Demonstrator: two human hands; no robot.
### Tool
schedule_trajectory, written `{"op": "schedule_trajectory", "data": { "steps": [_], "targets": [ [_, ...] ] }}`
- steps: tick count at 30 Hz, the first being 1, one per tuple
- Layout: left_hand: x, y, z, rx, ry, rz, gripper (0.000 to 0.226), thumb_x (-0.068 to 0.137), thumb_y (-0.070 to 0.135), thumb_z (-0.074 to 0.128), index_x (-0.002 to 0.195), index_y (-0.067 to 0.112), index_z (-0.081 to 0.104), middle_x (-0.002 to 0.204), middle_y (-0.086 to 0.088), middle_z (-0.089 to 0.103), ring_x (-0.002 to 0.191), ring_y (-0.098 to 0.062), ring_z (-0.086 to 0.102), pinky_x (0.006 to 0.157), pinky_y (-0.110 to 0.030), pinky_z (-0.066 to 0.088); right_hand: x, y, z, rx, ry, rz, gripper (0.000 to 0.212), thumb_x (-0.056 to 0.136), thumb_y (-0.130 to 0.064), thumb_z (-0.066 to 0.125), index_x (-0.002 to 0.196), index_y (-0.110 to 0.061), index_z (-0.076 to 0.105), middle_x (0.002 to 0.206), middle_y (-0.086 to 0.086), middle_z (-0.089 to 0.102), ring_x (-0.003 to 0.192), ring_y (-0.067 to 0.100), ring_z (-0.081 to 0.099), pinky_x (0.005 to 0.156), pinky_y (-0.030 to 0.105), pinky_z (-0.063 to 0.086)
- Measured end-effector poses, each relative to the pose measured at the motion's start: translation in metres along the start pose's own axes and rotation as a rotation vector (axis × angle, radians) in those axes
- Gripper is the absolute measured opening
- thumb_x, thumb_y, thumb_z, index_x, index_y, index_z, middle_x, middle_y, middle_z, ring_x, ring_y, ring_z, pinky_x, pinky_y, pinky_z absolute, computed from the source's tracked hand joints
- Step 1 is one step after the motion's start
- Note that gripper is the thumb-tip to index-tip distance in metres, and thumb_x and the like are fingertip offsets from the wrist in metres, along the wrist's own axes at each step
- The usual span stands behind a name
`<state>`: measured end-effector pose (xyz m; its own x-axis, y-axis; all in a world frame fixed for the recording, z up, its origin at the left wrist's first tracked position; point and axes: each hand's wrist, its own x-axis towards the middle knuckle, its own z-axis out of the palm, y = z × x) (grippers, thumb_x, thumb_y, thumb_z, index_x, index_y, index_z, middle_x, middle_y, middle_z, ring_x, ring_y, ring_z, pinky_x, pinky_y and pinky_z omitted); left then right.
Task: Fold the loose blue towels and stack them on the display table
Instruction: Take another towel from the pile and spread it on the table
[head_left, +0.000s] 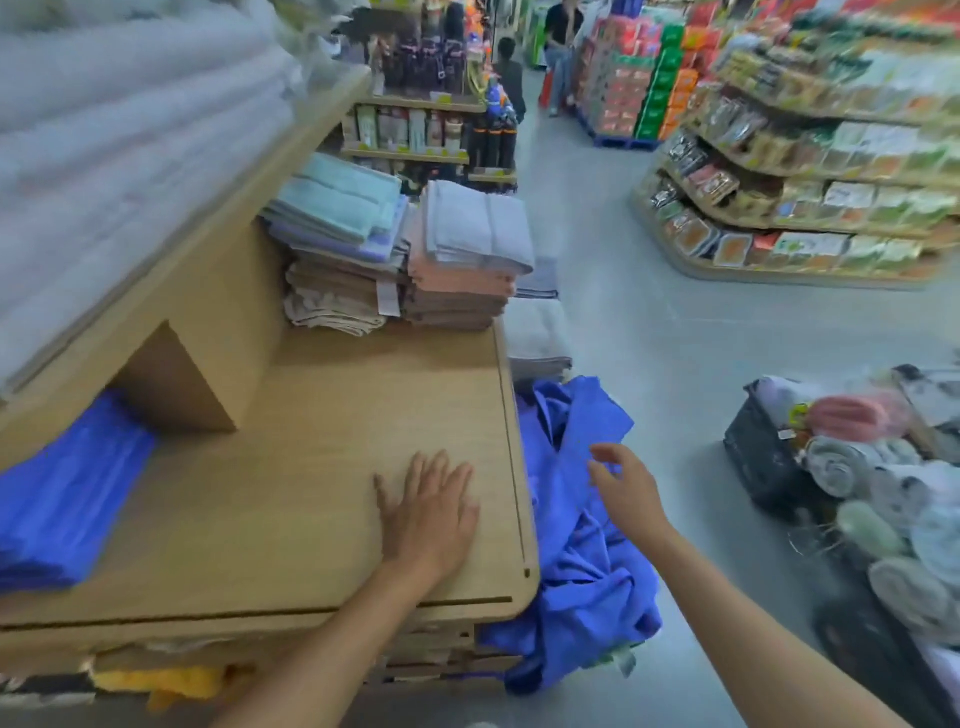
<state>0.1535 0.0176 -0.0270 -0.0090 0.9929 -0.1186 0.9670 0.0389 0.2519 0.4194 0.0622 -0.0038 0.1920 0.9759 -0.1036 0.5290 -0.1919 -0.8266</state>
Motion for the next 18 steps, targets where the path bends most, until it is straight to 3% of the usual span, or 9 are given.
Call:
{"op": "schedule_trajectory", "data": {
  "steps": [1,3,7,10,13,15,18],
  "targets": [
    [0.002,0.005,0.003,0.019,0.022,-0.023,0.062,0.096,0.060,0.014,0.155,0.044,0.021,0.168,0.013,0.012,0.156,-0.016,0.004,0.116,-0.069,-0.006,0.007,0.015,-0.006,0.003,-0.018,0.077,0.024,0.099,-0.007,0.057,0.122,-0.010,0.063,0.123,0.011,0.067,0.088,0.024,0.070,0.085,0.029,0.053],
    [0.004,0.009,0.008,0.038,0.059,-0.039,0.060,0.096,0.059,0.017,0.154,0.046,0.024,0.167,0.014,0.016,0.156,-0.015,0.008,0.117,-0.070,-0.002,0.019,0.039,-0.010,-0.048,-0.069,0.143,0.031,0.098,-0.004,0.057,0.129,-0.005,0.059,0.126,0.015,0.066,0.086,0.029,0.070,0.074,0.025,0.051],
    [0.001,0.013,0.005,0.048,0.072,-0.047,0.058,0.097,0.059,0.018,0.154,0.047,0.023,0.166,0.015,0.018,0.155,-0.014,0.010,0.119,-0.068,0.002,0.038,0.057,0.011,0.022,-0.282,0.327,0.047,0.101,-0.008,0.057,0.146,-0.004,0.044,0.133,0.013,0.055,0.072,0.027,0.066,0.060,0.030,0.051],
    [-0.002,0.016,-0.001,0.049,0.077,-0.053,0.059,0.097,0.059,0.019,0.154,0.047,0.023,0.167,0.016,0.017,0.155,-0.013,0.009,0.120,-0.066,0.004,0.044,0.057,0.033,0.018,-0.354,0.374,0.054,0.098,-0.020,0.065,0.146,-0.006,0.043,0.120,0.010,0.061,0.071,0.027,0.065,0.058,0.032,0.046],
    [-0.002,0.017,-0.003,0.048,0.078,-0.053,0.058,0.097,0.059,0.021,0.154,0.048,0.023,0.166,0.016,0.017,0.155,-0.012,0.009,0.121,-0.066,0.006,0.043,0.053,0.040,-0.182,-0.378,0.221,0.045,0.094,-0.034,0.070,0.131,-0.016,0.052,0.113,0.005,0.065,0.094,0.022,0.063,0.071,0.028,0.045],
    [-0.002,0.017,-0.004,0.043,0.081,-0.055,0.058,0.096,0.060,0.022,0.153,0.048,0.024,0.166,0.017,0.018,0.155,-0.012,0.010,0.121,-0.065,0.006,0.040,0.049,0.038,-0.181,-0.388,0.186,0.021,0.093,-0.028,0.069,0.104,-0.021,0.053,0.091,0.001,0.060,0.080,0.020,0.056,0.064,0.028,0.040],
    [-0.003,0.016,-0.003,0.029,0.089,-0.049,0.057,0.096,0.061,0.025,0.151,0.048,0.030,0.164,0.018,0.021,0.154,-0.011,0.012,0.123,-0.061,0.000,0.035,0.034,0.032,0.053,-0.387,0.170,0.028,0.089,-0.010,0.064,0.072,-0.015,0.043,0.057,-0.003,0.039,0.056,0.018,0.033,0.057,0.032,0.028]
  ]
}}
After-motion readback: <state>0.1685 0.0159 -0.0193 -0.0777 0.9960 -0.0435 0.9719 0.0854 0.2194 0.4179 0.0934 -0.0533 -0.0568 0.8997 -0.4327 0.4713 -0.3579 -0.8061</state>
